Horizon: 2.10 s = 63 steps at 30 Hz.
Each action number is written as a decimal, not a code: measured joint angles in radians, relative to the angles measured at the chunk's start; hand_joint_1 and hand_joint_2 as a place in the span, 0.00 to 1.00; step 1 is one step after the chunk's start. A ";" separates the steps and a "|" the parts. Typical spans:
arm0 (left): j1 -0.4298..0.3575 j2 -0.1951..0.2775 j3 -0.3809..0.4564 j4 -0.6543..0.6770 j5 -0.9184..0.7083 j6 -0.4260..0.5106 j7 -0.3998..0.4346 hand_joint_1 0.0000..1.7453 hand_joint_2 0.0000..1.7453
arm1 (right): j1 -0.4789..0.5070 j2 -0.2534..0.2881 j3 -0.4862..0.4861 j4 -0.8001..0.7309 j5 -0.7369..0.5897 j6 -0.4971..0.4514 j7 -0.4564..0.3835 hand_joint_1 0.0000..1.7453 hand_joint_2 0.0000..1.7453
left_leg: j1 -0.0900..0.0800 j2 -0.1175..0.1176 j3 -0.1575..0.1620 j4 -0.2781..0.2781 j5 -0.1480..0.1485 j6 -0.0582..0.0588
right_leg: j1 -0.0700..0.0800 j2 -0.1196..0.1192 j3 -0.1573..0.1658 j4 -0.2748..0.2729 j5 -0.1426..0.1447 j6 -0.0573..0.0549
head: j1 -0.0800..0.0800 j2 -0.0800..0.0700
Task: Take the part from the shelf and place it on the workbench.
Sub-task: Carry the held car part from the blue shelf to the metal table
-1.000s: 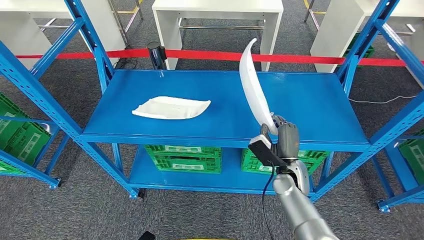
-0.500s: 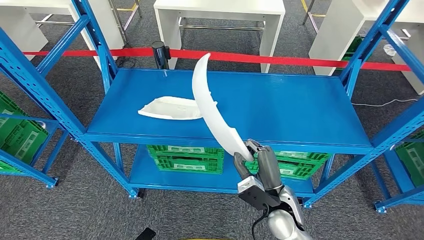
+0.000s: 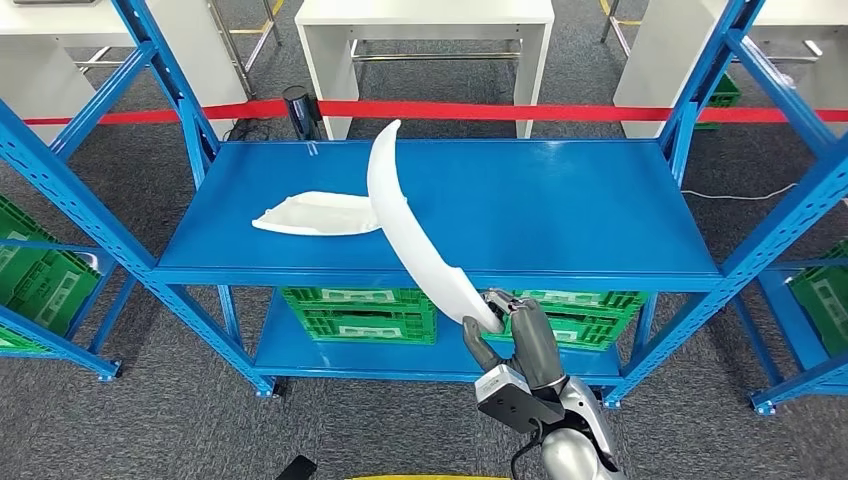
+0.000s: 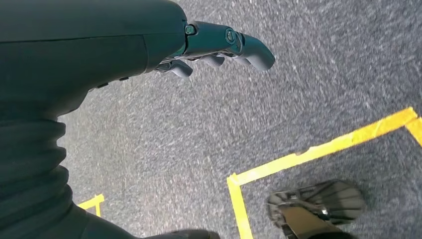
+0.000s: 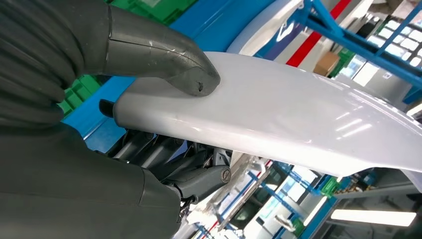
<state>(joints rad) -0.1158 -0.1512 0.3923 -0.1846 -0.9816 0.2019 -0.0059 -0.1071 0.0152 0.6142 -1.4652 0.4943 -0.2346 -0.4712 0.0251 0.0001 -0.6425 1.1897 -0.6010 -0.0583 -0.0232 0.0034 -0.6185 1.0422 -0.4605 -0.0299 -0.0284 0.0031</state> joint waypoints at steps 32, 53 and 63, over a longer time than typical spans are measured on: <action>-0.025 -0.004 0.015 -0.002 0.001 0.020 0.005 0.00 1.00 | 0.069 -0.004 -0.009 -0.086 -0.107 0.114 -0.018 1.00 1.00 | -0.010 0.002 -0.051 0.073 -0.011 0.004 | 0.011 -0.005 0.031 -0.024 -0.007 -0.006 | 0.001 0.000; -0.022 -0.005 0.030 -0.001 -0.004 0.036 0.015 0.00 1.00 | 0.064 0.007 -0.024 -0.081 -0.115 0.120 -0.004 1.00 1.00 | -0.026 0.005 -0.014 -0.157 0.188 0.066 | 0.020 -0.004 0.092 0.061 -0.077 0.031 | 0.004 0.000; -0.021 -0.005 0.032 0.000 -0.004 0.041 0.019 0.00 1.00 | 0.064 0.019 -0.024 -0.081 -0.101 0.119 0.001 1.00 1.00 | -0.015 0.000 -0.072 0.070 0.017 0.006 | 0.018 -0.010 0.048 -0.050 -0.004 -0.007 | 0.000 0.000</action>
<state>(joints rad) -0.1364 -0.1564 0.4239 -0.1846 -0.9853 0.2430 0.0130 -0.0433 0.0337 0.5900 -1.5461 0.3935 -0.1154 -0.4701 0.0104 0.0003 -0.7145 1.2593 -0.5839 -0.0525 -0.0054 -0.0069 -0.5700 0.9926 -0.4648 -0.0372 -0.0283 0.0031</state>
